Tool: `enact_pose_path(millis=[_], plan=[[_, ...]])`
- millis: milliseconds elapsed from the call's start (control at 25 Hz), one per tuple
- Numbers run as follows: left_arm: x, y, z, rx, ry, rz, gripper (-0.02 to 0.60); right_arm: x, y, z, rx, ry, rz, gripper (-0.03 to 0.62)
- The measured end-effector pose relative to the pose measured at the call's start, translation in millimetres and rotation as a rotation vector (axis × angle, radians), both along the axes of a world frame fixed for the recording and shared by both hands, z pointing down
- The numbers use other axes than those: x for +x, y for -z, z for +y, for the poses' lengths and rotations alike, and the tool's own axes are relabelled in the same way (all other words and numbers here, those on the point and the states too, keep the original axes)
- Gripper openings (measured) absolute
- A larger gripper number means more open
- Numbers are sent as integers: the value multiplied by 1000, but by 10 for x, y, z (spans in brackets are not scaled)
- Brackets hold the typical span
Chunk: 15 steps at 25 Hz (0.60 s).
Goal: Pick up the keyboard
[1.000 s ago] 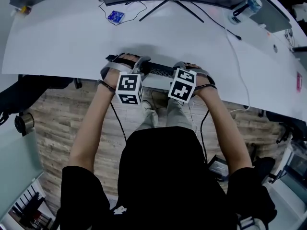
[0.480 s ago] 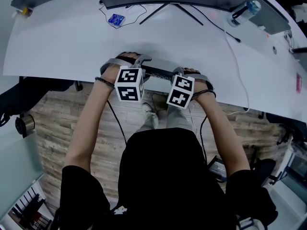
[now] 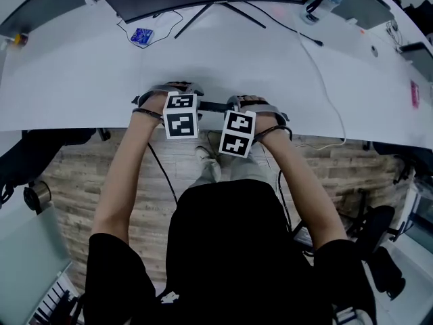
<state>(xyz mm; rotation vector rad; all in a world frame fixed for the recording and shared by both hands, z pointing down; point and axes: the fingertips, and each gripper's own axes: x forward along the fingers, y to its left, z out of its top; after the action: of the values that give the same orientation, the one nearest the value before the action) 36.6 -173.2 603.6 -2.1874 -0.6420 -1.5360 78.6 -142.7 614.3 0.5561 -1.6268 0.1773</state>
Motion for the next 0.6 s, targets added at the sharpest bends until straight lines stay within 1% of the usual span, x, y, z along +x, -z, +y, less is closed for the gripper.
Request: enact_pose_path(millis=[200,320,440,600], plan=[[0,-80,-11,34,-13,-46,175,21,-2,13,9,1,6,104],[-40,-119,3,50,-34,-80,153,18,-6,15,12,-1,9,104],[-90,-152,36,66,-64,-112,107,13,-6,22,18,0,16,104],[-115,-172,51,69,-75,-129,95,9,-12,28,14,-3,16,103]])
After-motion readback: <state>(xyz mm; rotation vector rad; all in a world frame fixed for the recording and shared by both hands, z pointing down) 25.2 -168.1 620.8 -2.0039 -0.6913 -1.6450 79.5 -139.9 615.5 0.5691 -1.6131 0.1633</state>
